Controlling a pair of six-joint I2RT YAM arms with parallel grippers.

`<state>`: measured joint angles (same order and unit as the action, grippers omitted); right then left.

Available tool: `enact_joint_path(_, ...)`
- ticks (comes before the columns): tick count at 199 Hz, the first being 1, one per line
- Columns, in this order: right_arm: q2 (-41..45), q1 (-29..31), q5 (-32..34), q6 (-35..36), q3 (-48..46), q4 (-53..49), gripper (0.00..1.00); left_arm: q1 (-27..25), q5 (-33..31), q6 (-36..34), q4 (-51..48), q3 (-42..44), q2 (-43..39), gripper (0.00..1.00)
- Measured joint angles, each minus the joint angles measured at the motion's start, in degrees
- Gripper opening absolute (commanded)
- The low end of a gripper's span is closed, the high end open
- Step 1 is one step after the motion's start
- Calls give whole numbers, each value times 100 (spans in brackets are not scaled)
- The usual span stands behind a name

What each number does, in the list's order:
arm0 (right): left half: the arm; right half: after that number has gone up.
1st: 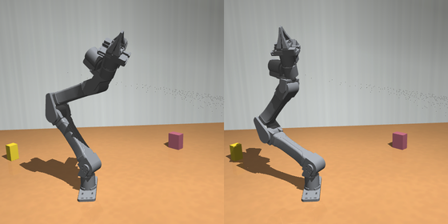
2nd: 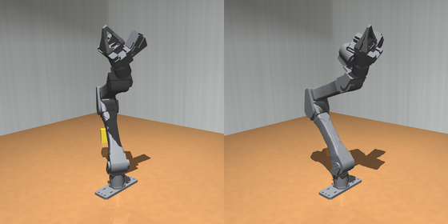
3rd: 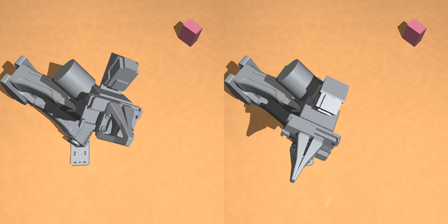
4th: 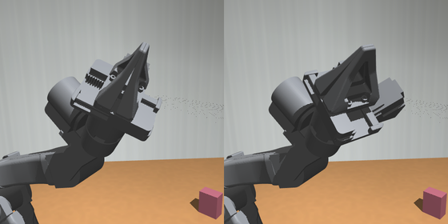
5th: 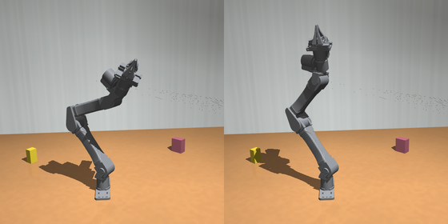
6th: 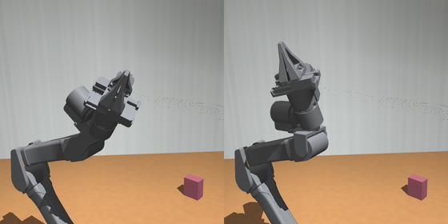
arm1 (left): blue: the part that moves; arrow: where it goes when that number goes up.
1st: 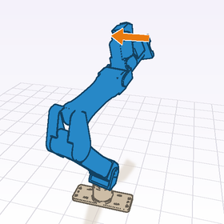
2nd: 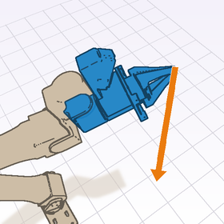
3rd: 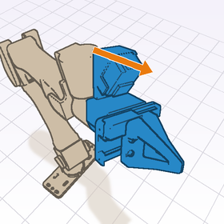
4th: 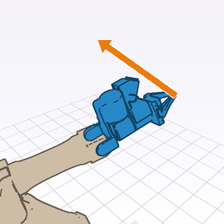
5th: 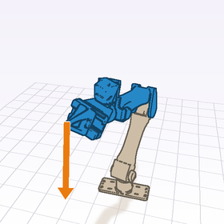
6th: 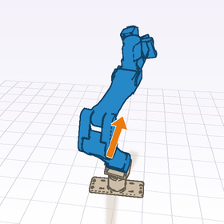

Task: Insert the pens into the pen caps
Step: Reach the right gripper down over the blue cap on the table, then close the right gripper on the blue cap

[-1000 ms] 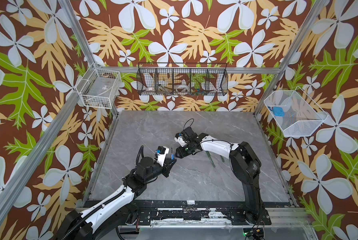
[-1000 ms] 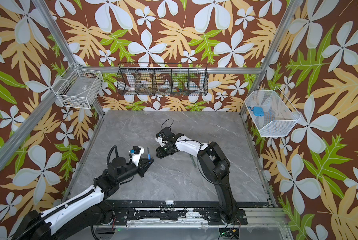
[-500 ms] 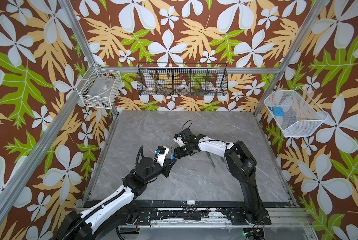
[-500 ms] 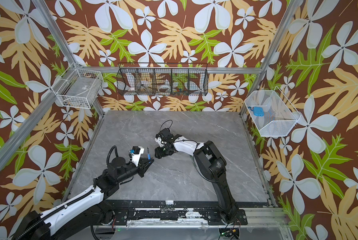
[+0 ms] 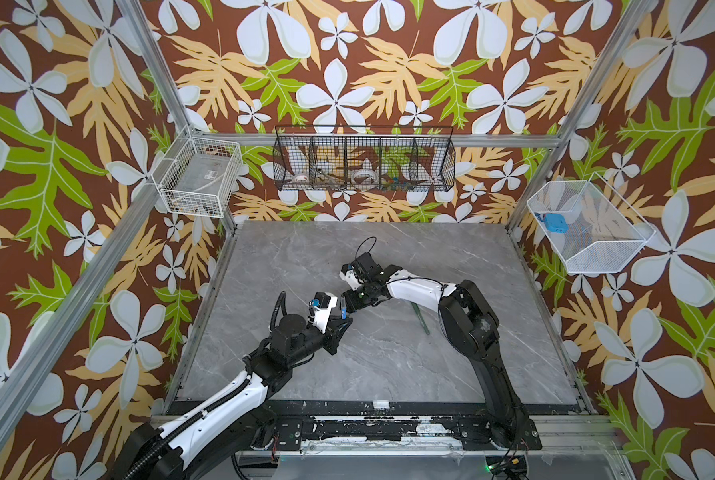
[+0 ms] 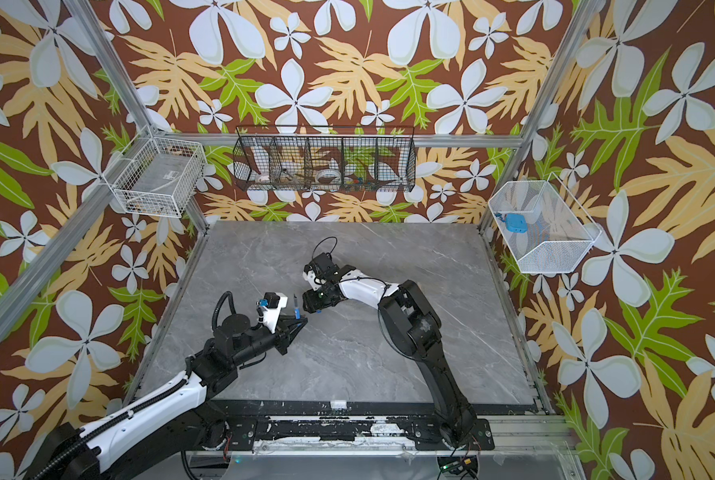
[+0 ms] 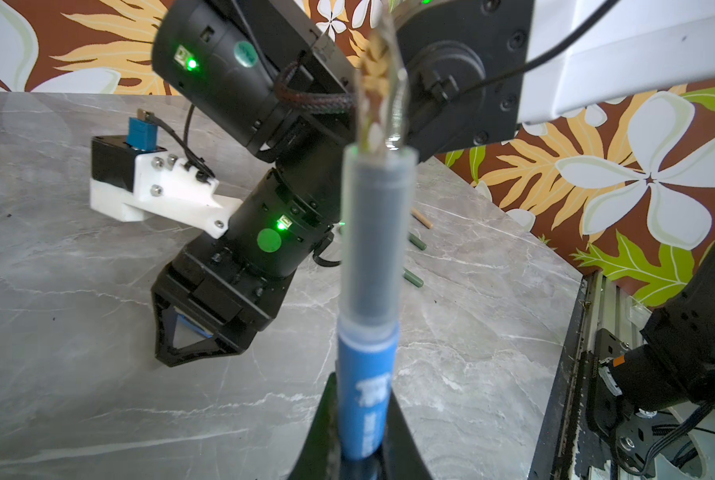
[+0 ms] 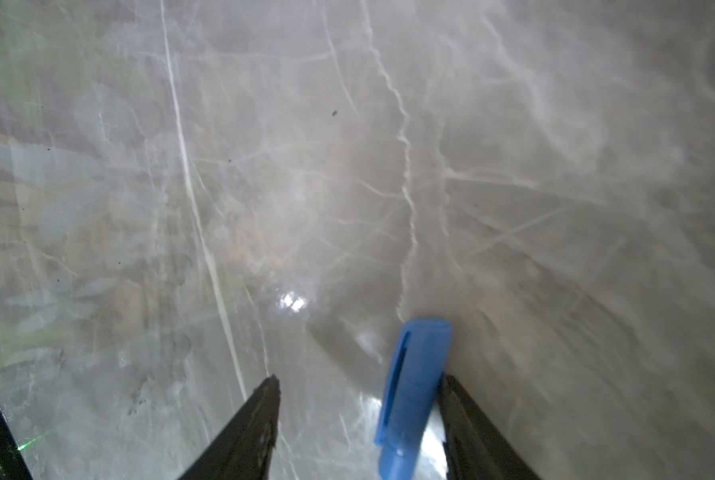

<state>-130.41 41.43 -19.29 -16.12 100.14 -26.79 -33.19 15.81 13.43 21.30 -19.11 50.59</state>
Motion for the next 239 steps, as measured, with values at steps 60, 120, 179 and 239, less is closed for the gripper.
enact_joint_path(60,-225,28,446,382,505,-673,54,0,76,-2,2,0,-2,0)
enact_joint_path(120,-669,109,885,944,1340,-1419,48,0,76,-2,2,0,0,0)
enact_joint_path(179,-811,175,1215,1213,1552,-1655,41,0,72,-2,2,0,7,0)
enact_joint_path(239,-791,199,1419,1338,1432,-1593,28,0,-39,-2,0,4,-35,0)
